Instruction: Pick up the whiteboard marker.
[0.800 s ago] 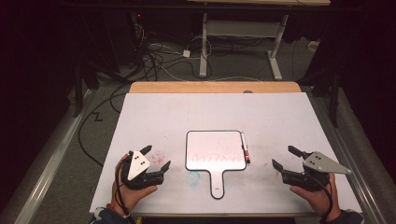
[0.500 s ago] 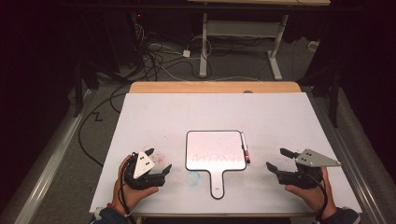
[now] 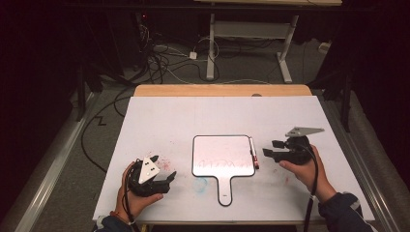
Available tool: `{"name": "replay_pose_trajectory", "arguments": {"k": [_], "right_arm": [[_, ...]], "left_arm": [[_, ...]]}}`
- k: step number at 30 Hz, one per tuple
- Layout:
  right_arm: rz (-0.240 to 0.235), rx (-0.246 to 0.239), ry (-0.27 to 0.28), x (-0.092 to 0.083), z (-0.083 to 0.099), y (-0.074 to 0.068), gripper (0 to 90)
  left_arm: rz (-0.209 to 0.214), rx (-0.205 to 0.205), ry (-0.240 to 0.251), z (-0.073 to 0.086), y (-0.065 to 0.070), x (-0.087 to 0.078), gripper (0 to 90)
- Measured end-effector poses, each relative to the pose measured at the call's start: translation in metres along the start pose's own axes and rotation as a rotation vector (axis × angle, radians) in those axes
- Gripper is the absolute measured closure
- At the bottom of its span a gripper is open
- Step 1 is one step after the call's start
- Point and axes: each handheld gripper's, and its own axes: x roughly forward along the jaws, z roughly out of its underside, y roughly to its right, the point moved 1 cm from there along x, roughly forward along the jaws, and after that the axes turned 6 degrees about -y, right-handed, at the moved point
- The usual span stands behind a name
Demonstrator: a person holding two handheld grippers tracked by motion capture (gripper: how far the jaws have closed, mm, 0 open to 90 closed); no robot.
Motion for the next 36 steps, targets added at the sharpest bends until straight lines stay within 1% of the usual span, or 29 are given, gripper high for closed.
{"name": "replay_pose_trajectory", "arguments": {"k": [1, 2, 4, 6, 8, 9, 11, 13, 14, 15, 16, 17, 18, 19, 20, 21, 22, 23, 24, 25, 28, 30, 32, 36], "right_arm": [[-0.015, 0.003, -0.010, 0.006, -0.005, 0.001, 43.4], [-0.027, -0.001, -0.034, 0.012, -0.010, 0.001, 43.9], [-0.029, -0.002, -0.068, 0.026, -0.016, 0.003, 45.8], [-0.027, 0.025, -0.110, 0.040, -0.021, 0.008, 46.5], [-0.038, 0.058, -0.136, 0.052, -0.023, 0.013, 47.4], [-0.037, 0.067, -0.154, 0.058, -0.024, 0.014, 48.4], [-0.031, 0.078, -0.163, 0.067, -0.024, 0.017, 50.9], [-0.032, 0.076, -0.160, 0.068, -0.026, 0.017, 57.2], [-0.053, 0.083, -0.156, 0.069, -0.027, 0.018, 62.3], [-0.066, 0.093, -0.159, 0.070, -0.026, 0.018, 63.8], [-0.065, 0.087, -0.157, 0.070, -0.026, 0.017, 64.8], [-0.068, 0.086, -0.157, 0.070, -0.027, 0.017, 67.2], [-0.093, 0.087, -0.159, 0.069, -0.026, 0.016, 71.0], [-0.115, 0.082, -0.161, 0.069, -0.026, 0.015, 72.7], [-0.115, 0.077, -0.167, 0.070, -0.026, 0.013, 73.4], [-0.101, 0.073, -0.169, 0.070, -0.026, 0.011, 74.7], [-0.093, 0.064, -0.170, 0.070, -0.026, 0.011, 77.9], [-0.089, 0.069, -0.172, 0.069, -0.026, 0.010, 80.3], [-0.094, 0.066, -0.169, 0.068, -0.026, 0.011, 80.7], [-0.103, 0.069, -0.166, 0.067, -0.025, 0.011, 80.9], [-0.093, 0.043, -0.167, 0.066, -0.026, 0.008, 81.0], [-0.090, 0.029, -0.160, 0.064, -0.027, 0.005, 81.0], [-0.087, 0.022, -0.140, 0.061, -0.028, 0.002, 81.0], [-0.085, -0.008, -0.090, 0.050, -0.031, -0.005, 81.1]], "left_arm": [[0.004, 0.007, -0.004, 0.001, 0.001, 0.000, 18.6], [0.005, 0.009, -0.006, 0.001, 0.001, 0.000, 18.6], [0.005, 0.021, -0.010, 0.001, 0.003, 0.000, 18.6], [0.007, 0.029, -0.010, 0.001, 0.004, -0.001, 18.6], [0.003, 0.038, -0.016, 0.001, 0.005, -0.001, 18.6], [0.005, 0.042, -0.020, 0.002, 0.006, -0.001, 18.6], [0.005, 0.047, -0.030, 0.003, 0.006, 0.000, 18.6], [0.008, 0.047, -0.033, 0.003, 0.007, -0.001, 18.6], [0.008, 0.048, -0.034, 0.003, 0.007, -0.001, 18.6], [0.004, 0.060, -0.029, 0.002, 0.007, -0.001, 18.6], [0.011, 0.054, -0.035, 0.002, 0.008, -0.001, 18.6], [0.011, 0.059, -0.036, 0.002, 0.009, -0.001, 18.6], [0.010, 0.066, -0.040, 0.002, 0.010, -0.001, 18.6], [0.006, 0.079, -0.037, 0.002, 0.010, -0.001, 18.6], [0.007, 0.082, -0.040, 0.002, 0.011, -0.001, 18.6], [0.008, 0.083, -0.041, 0.002, 0.011, -0.001, 18.6], [0.009, 0.082, -0.039, 0.002, 0.011, -0.001, 18.6], [0.011, 0.082, -0.038, 0.002, 0.011, -0.001, 18.6], [0.018, 0.073, -0.046, 0.002, 0.012, -0.001, 18.6], [0.018, 0.075, -0.048, 0.002, 0.013, -0.001, 18.6], [0.022, 0.076, -0.054, 0.002, 0.013, 0.000, 18.6], [0.021, 0.072, -0.049, 0.001, 0.013, 0.000, 18.6], [0.019, 0.067, -0.047, 0.000, 0.012, 0.001, 18.6], [0.018, 0.058, -0.049, -0.001, 0.012, 0.002, 18.8]]}}
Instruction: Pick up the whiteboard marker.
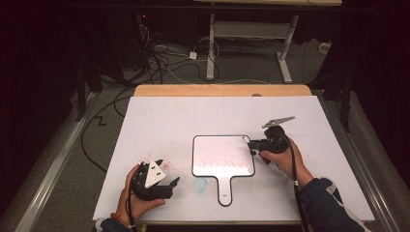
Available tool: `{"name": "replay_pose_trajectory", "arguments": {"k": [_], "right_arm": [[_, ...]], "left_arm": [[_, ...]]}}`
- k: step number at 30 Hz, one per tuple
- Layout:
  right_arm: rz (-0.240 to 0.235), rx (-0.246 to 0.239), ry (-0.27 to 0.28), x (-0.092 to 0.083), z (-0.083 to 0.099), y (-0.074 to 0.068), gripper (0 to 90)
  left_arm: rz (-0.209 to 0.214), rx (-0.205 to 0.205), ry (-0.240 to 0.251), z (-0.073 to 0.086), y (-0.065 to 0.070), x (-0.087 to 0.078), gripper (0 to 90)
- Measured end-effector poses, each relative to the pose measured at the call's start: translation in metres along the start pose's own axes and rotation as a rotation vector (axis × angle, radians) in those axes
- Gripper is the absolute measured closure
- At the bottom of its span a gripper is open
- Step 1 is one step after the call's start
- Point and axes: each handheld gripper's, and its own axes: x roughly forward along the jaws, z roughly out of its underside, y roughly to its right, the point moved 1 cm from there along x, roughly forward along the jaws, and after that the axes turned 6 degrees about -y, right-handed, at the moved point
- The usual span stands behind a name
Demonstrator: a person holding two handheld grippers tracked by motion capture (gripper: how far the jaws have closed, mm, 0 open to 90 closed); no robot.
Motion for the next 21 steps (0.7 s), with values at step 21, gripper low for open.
{"name": "replay_pose_trajectory", "arguments": {"k": [21], "right_arm": [[-0.068, -0.101, 0.268, -0.030, -0.013, -0.057, 81.2]], "left_arm": [[0.142, -0.061, 0.143, -0.054, 0.016, 0.008, 24.7]]}}
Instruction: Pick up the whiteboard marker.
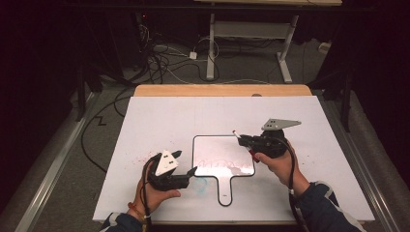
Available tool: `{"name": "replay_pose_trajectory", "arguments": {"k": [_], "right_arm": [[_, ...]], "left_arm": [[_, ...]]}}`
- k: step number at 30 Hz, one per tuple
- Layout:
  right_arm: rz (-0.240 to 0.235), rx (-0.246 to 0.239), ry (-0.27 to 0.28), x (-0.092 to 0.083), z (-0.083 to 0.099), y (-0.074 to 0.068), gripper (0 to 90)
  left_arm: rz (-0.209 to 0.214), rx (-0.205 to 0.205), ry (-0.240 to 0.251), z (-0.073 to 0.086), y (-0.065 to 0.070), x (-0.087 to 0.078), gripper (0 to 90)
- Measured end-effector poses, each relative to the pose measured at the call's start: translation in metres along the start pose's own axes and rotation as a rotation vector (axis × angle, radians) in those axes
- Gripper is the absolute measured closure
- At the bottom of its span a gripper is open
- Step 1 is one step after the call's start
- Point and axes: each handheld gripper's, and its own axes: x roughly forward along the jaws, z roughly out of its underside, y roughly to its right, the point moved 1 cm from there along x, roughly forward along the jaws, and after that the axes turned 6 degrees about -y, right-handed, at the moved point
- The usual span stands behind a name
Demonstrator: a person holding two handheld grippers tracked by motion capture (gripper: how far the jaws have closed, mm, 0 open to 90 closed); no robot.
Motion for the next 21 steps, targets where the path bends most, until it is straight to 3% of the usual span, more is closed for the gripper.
{"name": "replay_pose_trajectory", "arguments": {"k": [3, 6, 9, 11, 15, 17, 19, 21], "right_arm": [[-0.012, 0.002, 0.026, 0.002, -0.001, -0.006, 81.2], [-0.029, -0.002, 0.067, 0.007, -0.002, -0.020, 81.2], [-0.036, -0.004, 0.081, 0.011, -0.002, -0.026, 81.2], [-0.050, 0.001, 0.108, 0.014, 0.000, -0.034, 81.2], [-0.062, 0.008, 0.151, 0.014, 0.002, -0.040, 81.2], [-0.056, 0.004, 0.160, 0.014, 0.003, -0.043, 81.2], [-0.057, 0.008, 0.166, 0.014, 0.004, -0.044, 81.2], [-0.069, 0.011, 0.164, 0.014, 0.005, -0.044, 81.2]], "left_arm": [[0.072, -0.010, 0.028, -0.016, 0.010, 0.010, 26.3], [0.156, -0.059, 0.065, -0.037, 0.022, 0.026, 29.3], [0.169, -0.086, 0.075, -0.046, 0.027, 0.034, 30.9], [0.211, -0.105, 0.079, -0.055, 0.034, 0.046, 33.7], [0.238, -0.112, 0.081, -0.061, 0.039, 0.057, 38.9], [0.266, -0.121, 0.097, -0.065, 0.042, 0.063, 42.5], [0.257, -0.111, 0.103, -0.066, 0.043, 0.065, 50.7], [0.278, -0.111, 0.102, -0.065, 0.044, 0.067, 56.0]]}}
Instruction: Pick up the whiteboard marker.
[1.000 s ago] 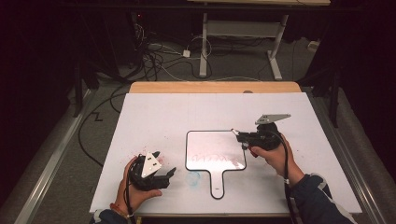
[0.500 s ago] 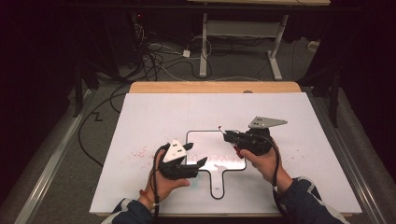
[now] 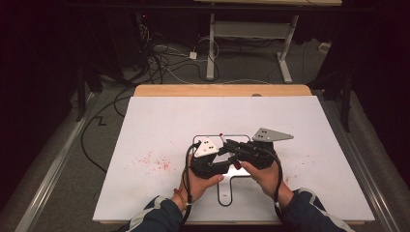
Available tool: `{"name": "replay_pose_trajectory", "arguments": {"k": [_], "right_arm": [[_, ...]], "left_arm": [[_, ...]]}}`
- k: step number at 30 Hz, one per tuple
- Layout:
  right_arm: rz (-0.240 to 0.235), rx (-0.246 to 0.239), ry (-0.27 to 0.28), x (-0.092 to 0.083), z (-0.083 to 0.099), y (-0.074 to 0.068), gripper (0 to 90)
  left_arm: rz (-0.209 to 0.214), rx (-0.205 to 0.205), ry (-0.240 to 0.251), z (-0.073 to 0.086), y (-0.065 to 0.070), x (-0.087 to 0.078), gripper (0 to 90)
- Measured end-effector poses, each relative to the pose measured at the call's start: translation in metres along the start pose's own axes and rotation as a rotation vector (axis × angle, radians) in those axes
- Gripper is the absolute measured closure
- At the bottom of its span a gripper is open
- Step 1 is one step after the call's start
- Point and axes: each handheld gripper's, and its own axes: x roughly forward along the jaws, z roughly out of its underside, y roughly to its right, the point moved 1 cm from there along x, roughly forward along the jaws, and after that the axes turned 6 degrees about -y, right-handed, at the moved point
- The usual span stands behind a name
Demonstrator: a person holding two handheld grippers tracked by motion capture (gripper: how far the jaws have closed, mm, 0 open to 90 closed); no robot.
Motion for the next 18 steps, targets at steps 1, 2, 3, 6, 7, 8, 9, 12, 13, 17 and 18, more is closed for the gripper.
{"name": "replay_pose_trajectory", "arguments": {"k": [1, 2, 3, 6, 7, 8, 9, 12, 13, 17, 18], "right_arm": [[0.005, -0.002, 0.000, -0.0002, 0.0004, -0.0008, 81.2], [0.007, -0.003, 0.003, -0.0008, 0.0005, -0.0012, 81.2], [0.007, -0.003, 0.003, -0.0008, 0.0005, -0.0012, 81.2], [0.014, -0.021, 0.025, -0.0056, -0.0015, -0.0028, 81.2], [0.011, -0.024, 0.021, -0.0061, -0.0019, -0.0032, 81.1], [0.011, -0.025, 0.022, -0.0065, -0.0018, -0.0037, 81.2], [0.011, -0.025, 0.023, -0.0067, -0.0015, -0.0044, 81.1], [0.010, -0.041, 0.016, -0.0065, -0.0019, -0.0069, 80.6], [0.011, -0.044, 0.014, -0.0066, -0.0018, -0.0069, 80.6], [0.009, -0.046, 0.001, -0.0052, -0.0011, -0.0061, 80.2], [0.010, -0.052, -0.003, -0.0048, -0.0009, -0.0063, 80.1]], "left_arm": [[-0.007, 0.006, 0.000, 0.0008, 0.0003, 0.0003, 61.4], [-0.007, 0.006, 0.000, 0.0008, 0.0003, 0.0003, 64.0], [-0.010, 0.010, -0.006, 0.0014, -0.0003, 0.0002, 64.0], [-0.020, 0.013, -0.007, 0.0024, -0.0052, -0.0029, 74.8], [-0.020, 0.013, -0.007, 0.0024, -0.0052, -0.0029, 75.7], [-0.033, 0.024, -0.013, 0.0021, -0.0058, -0.0043, 76.6], [-0.032, 0.028, -0.014, 0.0020, -0.0061, -0.0048, 77.2], [-0.035, 0.041, -0.022, 0.0023, -0.0075, -0.0058, 78.4], [-0.034, 0.044, -0.024, 0.0024, -0.0078, -0.0058, 78.5], [-0.049, 0.062, -0.035, 0.0027, -0.0074, -0.0049, 78.6], [-0.057, 0.069, -0.042, 0.0028, -0.0071, -0.0044, 78.6]]}}
